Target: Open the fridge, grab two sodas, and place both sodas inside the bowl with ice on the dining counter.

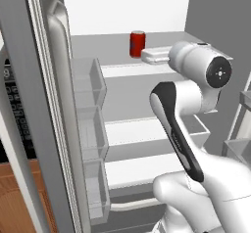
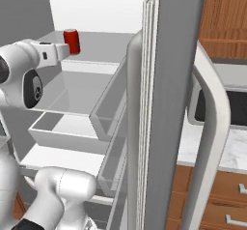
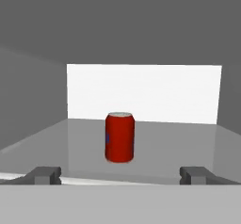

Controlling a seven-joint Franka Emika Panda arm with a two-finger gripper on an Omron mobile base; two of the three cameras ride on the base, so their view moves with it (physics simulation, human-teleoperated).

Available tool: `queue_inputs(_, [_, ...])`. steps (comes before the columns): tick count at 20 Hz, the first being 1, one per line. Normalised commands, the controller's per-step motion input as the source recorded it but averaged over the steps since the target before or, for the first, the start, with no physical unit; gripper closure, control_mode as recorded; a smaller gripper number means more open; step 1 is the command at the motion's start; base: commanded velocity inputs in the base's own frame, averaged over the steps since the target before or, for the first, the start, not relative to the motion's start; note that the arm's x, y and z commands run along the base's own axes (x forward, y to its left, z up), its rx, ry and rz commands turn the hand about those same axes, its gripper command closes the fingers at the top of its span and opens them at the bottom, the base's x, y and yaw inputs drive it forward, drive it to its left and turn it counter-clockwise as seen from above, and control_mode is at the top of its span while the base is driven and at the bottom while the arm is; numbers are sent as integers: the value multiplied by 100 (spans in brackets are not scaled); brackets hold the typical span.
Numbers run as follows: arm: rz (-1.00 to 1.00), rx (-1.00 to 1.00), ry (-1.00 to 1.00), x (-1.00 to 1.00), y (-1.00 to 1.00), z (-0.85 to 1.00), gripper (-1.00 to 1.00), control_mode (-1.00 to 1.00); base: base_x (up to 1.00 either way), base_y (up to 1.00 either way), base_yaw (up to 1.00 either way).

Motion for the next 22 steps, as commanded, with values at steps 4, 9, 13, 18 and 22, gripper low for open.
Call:
queue_inputs(4, [0,0,0,42,0,-2,-100,-100,0,0,0])
queue_inputs(9, [0,0,1,45,0,-6,-100,-100,0,0,0])
queue_inputs(13, [0,0,2,46,0,-10,-100,-100,0,0,0])
queue_inputs(18, [0,0,0,40,2,-7,-100,-100,0,0,0])
queue_inputs(22, [0,0,0,21,17,-1,-100,-100,0,0,0])
